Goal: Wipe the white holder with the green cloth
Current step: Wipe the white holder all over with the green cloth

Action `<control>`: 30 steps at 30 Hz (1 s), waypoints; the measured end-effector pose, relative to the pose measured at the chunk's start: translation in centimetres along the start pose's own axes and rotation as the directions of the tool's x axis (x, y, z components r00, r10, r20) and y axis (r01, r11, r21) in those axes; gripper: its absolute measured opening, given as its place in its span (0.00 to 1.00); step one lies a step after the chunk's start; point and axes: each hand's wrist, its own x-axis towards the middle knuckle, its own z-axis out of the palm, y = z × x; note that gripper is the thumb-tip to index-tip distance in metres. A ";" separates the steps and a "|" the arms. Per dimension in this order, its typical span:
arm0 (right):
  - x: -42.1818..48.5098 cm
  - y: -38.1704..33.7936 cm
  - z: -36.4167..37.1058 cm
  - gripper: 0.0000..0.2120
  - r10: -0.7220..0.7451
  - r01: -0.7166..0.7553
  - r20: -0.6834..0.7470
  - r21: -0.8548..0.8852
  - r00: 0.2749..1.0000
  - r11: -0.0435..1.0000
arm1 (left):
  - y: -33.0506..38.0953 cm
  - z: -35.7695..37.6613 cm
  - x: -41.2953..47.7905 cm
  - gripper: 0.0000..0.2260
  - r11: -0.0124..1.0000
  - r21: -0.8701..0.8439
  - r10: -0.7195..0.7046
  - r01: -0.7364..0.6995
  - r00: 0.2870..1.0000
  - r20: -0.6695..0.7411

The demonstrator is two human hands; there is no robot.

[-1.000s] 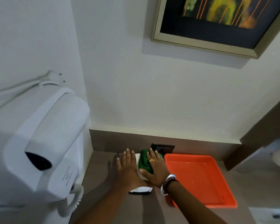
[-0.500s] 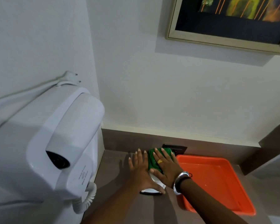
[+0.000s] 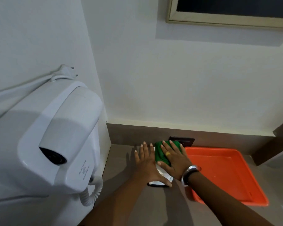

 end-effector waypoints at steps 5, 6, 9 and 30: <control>-3.0 -0.2 1.3 0.44 -0.109 0.112 -0.043 0.053 0.993 0.992 | 0.7 -0.5 -0.1 0.67 0.996 0.074 -0.052 0.050 0.998 0.022; -4.7 0.1 2.1 0.43 -0.144 0.147 -0.075 0.039 0.987 0.988 | 0.9 -0.4 -0.1 0.64 0.994 0.089 -0.059 0.059 0.998 0.001; -7.4 1.3 2.8 0.40 -0.159 0.159 -0.114 -0.007 0.981 0.987 | 1.1 -0.1 0.3 0.61 0.993 0.094 -0.072 0.071 0.997 0.008; -1.3 1.1 1.4 0.45 -0.104 0.114 -0.113 0.091 0.988 0.989 | 0.4 0.3 0.3 0.70 0.983 0.169 -0.064 0.070 0.997 -0.044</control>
